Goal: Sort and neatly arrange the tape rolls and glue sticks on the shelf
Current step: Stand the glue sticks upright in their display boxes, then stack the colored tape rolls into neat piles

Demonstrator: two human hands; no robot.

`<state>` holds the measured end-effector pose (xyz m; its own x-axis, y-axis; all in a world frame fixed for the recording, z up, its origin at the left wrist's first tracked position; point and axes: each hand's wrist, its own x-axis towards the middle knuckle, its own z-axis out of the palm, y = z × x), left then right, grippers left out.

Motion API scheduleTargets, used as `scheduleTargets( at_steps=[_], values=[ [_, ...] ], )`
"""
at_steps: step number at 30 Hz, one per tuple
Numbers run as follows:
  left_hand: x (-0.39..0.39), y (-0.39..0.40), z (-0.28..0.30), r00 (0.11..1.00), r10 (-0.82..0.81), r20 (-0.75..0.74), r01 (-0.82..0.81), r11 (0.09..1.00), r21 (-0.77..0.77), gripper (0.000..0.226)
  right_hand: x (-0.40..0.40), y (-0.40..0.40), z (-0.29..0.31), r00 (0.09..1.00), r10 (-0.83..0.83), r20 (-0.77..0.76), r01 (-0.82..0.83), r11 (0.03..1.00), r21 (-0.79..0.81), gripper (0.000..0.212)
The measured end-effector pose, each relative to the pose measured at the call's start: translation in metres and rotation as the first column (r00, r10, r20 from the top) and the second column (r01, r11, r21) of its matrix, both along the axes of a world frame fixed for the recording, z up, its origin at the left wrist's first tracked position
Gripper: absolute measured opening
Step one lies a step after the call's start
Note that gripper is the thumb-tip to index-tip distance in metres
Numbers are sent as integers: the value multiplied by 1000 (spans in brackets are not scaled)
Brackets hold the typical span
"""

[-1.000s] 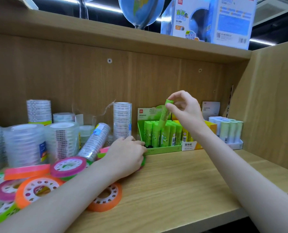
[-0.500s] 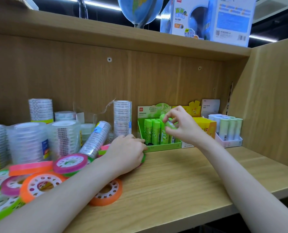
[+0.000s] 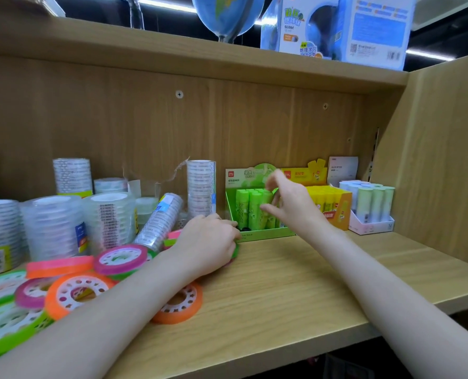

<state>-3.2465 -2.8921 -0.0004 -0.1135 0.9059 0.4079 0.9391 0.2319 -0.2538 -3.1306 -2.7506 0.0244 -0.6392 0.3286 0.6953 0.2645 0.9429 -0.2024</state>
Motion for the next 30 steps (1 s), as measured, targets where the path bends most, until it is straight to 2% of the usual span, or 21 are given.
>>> scheduleTargets(
  at_steps=[2,6,10,14,17,20,22,25,27,30],
  values=[
    [0,0,0,1000,-2,2,2,1000,5,36,-2,1,-4,996,-66,57,62,996,69,28],
    [0,-1,0,1000,-14,6,14,1000,4,36,-2,2,-4,994,-108,3,107,990,86,29],
    [0,-1,1,1000,-16,10,16,1000,4,37,-3,-1,-3,989,-144,16,139,973,182,20],
    [-2,0,0,1000,-20,-2,20,1000,7,37,-7,-6,-1,975,-217,55,200,954,223,22],
    [-3,1,0,997,-77,20,75,994,84,37,-8,-9,-6,967,-238,87,210,945,249,25],
    [-2,-3,2,966,-184,180,135,958,255,32,-6,-4,-10,971,-230,71,201,937,285,31],
    [-1,-7,8,925,-242,292,114,913,393,29,-5,-1,-9,986,-163,-24,164,947,277,29],
    [3,-16,18,864,-286,415,16,838,545,27,-6,-9,-6,990,63,-125,-39,982,187,20],
    [3,-25,25,860,-238,452,-57,834,548,28,-2,-25,-7,976,214,-49,-210,975,77,15],
    [-2,-47,31,894,-106,434,-91,908,408,27,1,-45,-19,909,349,227,-352,936,-29,18]
  ],
)
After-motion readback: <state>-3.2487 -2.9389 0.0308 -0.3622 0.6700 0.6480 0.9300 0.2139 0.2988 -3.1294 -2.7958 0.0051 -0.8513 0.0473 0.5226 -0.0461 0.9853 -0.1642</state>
